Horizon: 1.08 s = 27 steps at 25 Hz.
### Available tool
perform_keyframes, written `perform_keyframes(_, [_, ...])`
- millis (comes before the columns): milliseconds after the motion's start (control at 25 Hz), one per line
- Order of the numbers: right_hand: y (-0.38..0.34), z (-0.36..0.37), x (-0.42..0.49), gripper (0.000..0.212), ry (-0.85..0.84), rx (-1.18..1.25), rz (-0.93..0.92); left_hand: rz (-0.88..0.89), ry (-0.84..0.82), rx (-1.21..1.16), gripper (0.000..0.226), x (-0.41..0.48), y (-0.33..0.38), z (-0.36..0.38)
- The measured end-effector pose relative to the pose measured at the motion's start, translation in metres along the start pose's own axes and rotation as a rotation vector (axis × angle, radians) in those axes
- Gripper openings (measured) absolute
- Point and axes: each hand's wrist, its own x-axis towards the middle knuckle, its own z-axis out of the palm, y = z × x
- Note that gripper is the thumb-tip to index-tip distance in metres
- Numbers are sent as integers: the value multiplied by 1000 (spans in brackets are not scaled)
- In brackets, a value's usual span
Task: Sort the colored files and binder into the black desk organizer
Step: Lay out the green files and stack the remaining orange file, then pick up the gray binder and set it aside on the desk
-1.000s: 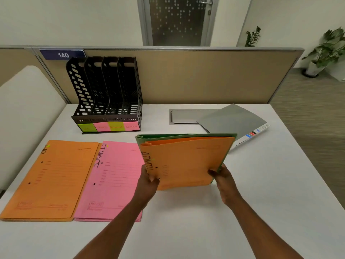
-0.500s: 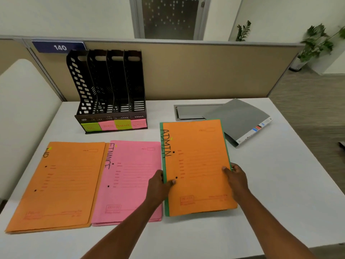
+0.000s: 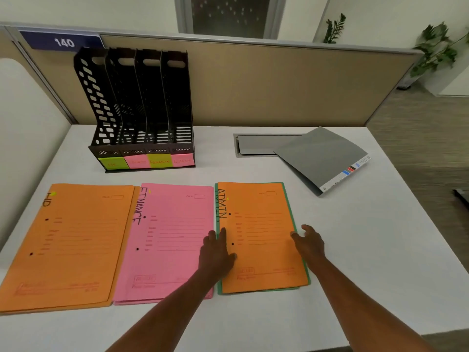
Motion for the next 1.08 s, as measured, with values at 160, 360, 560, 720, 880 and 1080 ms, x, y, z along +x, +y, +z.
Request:
perform_keyframes(160, [5,-14,29,54,-20,170,82,-64,-12,-15,88,4,15,19])
perform_keyframes(360, [2,-60,86,39,-2,491,241,-124,-10,61,87,10,26,28])
perform_keyframes(560, [-16,-87,137,89,111,46,52,-148,-41,162,87,14,36,30])
perform_keyframes(720, [-31,-89,167,97,64,-199,-30,-166,-71,215,87,16,37,28])
perform_keyframes(880, [-36,-81,187,90,59,-283,-103,-184,-89,237,90,19,39,29])
perform_keyframes(1080, [-37,-85,197,72,93,-68,-151,-192,-126,234,94,20,36,26])
